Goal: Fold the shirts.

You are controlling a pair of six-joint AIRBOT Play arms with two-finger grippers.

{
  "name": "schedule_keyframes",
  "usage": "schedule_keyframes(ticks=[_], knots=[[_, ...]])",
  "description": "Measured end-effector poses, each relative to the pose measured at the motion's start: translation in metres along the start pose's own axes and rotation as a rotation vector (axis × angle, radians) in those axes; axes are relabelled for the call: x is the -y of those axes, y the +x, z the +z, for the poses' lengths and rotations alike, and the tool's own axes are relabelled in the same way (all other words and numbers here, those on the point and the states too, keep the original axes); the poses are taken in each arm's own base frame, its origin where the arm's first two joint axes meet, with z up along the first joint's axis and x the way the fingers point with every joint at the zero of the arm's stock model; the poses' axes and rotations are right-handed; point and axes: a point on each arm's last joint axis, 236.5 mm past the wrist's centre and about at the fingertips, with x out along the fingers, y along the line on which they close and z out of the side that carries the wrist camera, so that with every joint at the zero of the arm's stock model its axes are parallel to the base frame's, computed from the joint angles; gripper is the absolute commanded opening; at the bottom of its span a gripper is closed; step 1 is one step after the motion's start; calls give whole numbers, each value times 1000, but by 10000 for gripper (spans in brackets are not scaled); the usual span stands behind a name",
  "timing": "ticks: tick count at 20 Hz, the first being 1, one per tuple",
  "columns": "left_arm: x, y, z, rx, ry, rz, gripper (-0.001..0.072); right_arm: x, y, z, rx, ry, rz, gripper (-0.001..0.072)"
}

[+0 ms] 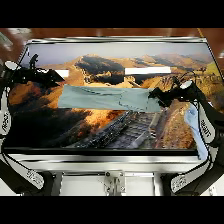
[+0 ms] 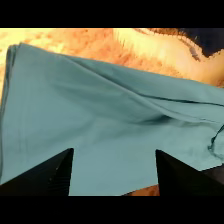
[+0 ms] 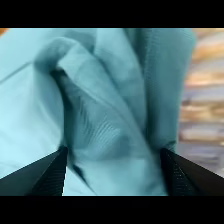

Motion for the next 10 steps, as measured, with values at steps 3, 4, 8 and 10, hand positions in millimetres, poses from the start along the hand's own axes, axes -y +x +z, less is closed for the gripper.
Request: schedule_keyframes(ticks=[3, 4, 8, 10], knots=[[17, 1, 5, 20, -3, -57, 340, -4, 13, -9, -24, -2, -6, 65], [22, 2, 7, 31, -4, -71, 254, -9, 14, -9, -24, 11, 8, 63], [53, 17, 4, 33, 33, -120, 36, -39, -7, -11, -17, 28, 86, 63], [80, 34, -10, -3, 92, -149, 36, -59, -30, -11, 4, 8, 121, 63]])
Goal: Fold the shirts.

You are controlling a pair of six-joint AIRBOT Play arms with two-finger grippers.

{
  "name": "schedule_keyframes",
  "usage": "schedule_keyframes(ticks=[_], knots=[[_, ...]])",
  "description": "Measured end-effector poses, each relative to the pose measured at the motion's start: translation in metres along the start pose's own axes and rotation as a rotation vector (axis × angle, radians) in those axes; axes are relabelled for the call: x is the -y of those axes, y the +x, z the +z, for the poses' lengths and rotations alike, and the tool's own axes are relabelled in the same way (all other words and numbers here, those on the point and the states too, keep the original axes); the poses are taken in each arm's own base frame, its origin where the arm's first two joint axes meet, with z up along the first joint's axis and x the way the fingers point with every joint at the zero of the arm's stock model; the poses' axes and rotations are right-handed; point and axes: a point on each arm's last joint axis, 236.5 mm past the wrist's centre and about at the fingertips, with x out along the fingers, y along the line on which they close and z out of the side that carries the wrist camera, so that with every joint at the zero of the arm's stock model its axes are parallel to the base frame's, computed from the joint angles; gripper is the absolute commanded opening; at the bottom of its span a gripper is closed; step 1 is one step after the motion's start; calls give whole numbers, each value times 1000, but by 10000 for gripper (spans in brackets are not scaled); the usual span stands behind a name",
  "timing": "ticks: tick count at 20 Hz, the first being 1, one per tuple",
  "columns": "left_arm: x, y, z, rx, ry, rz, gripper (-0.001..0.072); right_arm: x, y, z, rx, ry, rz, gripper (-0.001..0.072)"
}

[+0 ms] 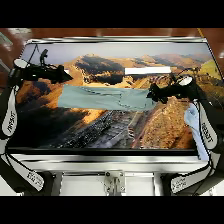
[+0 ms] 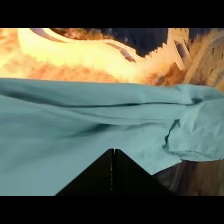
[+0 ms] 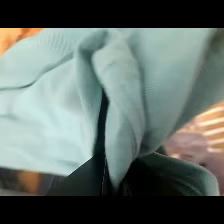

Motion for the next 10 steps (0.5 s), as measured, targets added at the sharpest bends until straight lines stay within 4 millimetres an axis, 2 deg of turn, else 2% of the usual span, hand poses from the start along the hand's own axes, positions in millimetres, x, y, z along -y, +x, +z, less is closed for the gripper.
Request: schedule_keyframes(ticks=[2, 6, 8, 10], knots=[[26, 25, -20, -59, 49, -27, 35, -22, -24, -1, 24, -29, 29, 62], [76, 75, -76, -192, 140, -79, 34, -61, -71, -17, 41, -77, 76, 63], [86, 92, -98, -230, 147, -83, 34, -74, -92, -31, 31, -104, 80, 63], [95, 111, -128, -288, 144, -86, 35, -80, -109, -43, 24, -128, 70, 63]])
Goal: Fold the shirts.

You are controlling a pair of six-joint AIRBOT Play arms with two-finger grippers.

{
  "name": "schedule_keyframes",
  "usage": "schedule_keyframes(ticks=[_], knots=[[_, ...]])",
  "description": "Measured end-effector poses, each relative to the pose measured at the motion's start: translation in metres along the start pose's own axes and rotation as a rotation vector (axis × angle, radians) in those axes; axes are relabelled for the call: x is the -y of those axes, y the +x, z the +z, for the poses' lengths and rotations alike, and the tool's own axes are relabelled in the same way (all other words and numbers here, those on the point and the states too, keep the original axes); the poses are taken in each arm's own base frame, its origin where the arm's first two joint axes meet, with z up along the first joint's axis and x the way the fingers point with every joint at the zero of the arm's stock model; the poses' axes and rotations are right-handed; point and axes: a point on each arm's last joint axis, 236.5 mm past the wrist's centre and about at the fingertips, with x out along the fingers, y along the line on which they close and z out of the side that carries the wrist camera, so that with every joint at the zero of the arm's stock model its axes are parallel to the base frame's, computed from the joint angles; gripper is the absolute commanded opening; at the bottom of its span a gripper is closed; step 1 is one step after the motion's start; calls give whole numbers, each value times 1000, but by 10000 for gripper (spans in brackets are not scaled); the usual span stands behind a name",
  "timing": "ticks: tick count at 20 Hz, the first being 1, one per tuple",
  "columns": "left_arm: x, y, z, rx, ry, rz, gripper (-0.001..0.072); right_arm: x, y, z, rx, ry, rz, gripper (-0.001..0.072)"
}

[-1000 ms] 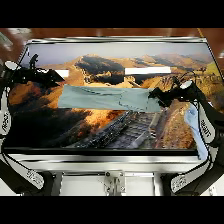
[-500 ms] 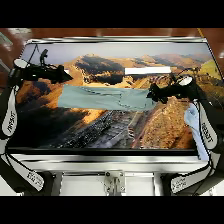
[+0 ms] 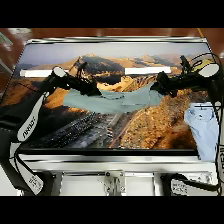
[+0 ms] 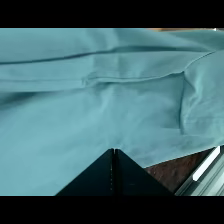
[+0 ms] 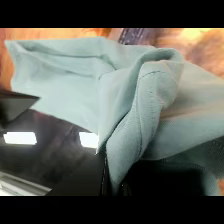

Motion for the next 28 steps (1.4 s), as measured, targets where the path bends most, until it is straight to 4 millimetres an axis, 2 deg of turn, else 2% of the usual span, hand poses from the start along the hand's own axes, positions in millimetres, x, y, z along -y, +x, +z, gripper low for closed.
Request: schedule_keyframes(ticks=[3, 7, 12, 14, 16, 18, 20, 22, 24, 26, 28], knots=[[24, 36, -29, -60, -8, -34, 35, -7, -19, -12, -6, -21, -22, 63], [58, 80, -48, -63, -13, -55, 34, -16, -36, -21, 2, -43, -29, 63], [85, 127, -71, -65, -70, -64, 35, -28, -54, -29, 23, -74, -23, 63], [96, 137, -81, -83, -80, -85, 33, -33, -57, -32, 26, -83, -21, 63], [98, 134, -80, -83, -69, -98, 32, -40, -53, -38, 14, -104, -16, 63], [101, 112, -67, -66, -42, -120, 32, -53, -40, -43, 5, -137, -2, 62], [96, 68, -33, 18, -8, -123, 32, -74, -18, -46, 9, -180, 26, 63], [88, 4, 5, 124, 20, -117, 33, -103, 11, -45, 39, -221, 86, 62], [72, -74, 40, 263, 35, -85, 33, -134, 42, -44, 79, -238, 161, 62], [55, -151, 60, 386, 39, -43, 33, -159, 78, -46, 106, -223, 225, 62], [44, -216, 64, 474, 40, -11, 34, -170, 118, -55, 101, -183, 260, 92]])
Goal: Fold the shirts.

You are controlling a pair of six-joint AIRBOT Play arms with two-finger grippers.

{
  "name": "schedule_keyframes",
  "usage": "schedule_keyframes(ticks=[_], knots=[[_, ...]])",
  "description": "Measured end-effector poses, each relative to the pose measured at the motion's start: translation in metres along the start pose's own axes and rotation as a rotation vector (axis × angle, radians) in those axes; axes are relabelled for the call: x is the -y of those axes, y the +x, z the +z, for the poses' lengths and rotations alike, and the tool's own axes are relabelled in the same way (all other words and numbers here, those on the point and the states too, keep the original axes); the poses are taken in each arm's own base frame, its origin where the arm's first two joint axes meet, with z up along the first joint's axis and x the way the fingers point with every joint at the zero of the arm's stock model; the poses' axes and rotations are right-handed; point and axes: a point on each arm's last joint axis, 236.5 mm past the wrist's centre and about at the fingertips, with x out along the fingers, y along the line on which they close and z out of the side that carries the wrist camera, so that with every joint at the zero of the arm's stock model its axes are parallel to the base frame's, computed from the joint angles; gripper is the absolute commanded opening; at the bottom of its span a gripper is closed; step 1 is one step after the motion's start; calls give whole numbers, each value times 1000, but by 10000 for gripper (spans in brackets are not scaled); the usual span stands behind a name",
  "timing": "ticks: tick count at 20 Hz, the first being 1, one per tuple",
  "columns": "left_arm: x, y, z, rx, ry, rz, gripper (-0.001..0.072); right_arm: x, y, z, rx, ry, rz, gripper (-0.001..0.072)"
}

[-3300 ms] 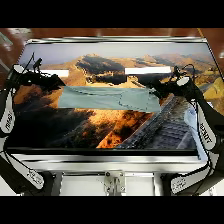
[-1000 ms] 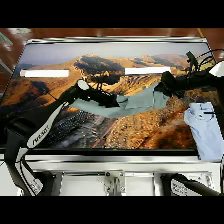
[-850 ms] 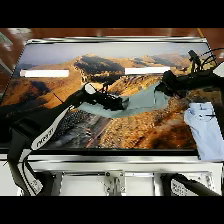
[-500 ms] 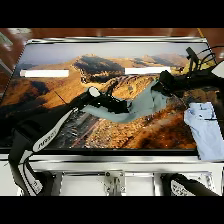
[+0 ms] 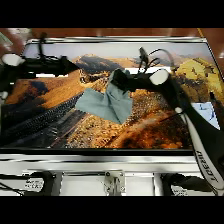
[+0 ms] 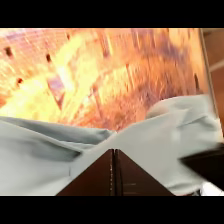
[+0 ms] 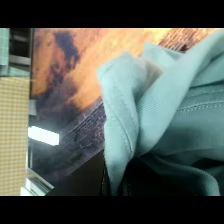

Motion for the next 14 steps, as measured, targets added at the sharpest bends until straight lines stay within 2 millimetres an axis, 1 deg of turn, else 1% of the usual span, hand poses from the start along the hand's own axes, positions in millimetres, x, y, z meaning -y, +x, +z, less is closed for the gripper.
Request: schedule_keyframes(ticks=[1, 2, 3, 5, 7, 8, 10, 12, 14], knots=[[-6, -25, 13, 40, 3, 22, 34, 2, 21, -8, -3, 37, 12, 323], [-11, -45, 18, 57, 6, 38, 34, 5, 39, -15, -8, 78, 20, 559], [-11, -62, 20, 64, 13, 44, 34, 9, 56, -22, -10, 130, 32, 570], [-11, -82, 18, 59, 30, 49, 34, 12, 78, -33, -19, 203, 62, 570], [-11, -90, 14, 44, 44, 48, 34, 13, 83, -32, -24, 230, 90, 570], [-10, -91, 10, 31, 50, 45, 34, 14, 80, -31, -40, 232, 101, 570], [-13, -92, 5, 20, 59, 46, 34, 18, 64, -22, -71, 237, 125, 570], [-17, -91, -1, 4, 67, 46, 34, 25, 37, -6, -92, 234, 138, 571], [-20, -89, -7, -10, 67, 45, 34, 46, 6, 9, -108, 232, 97, 572]])
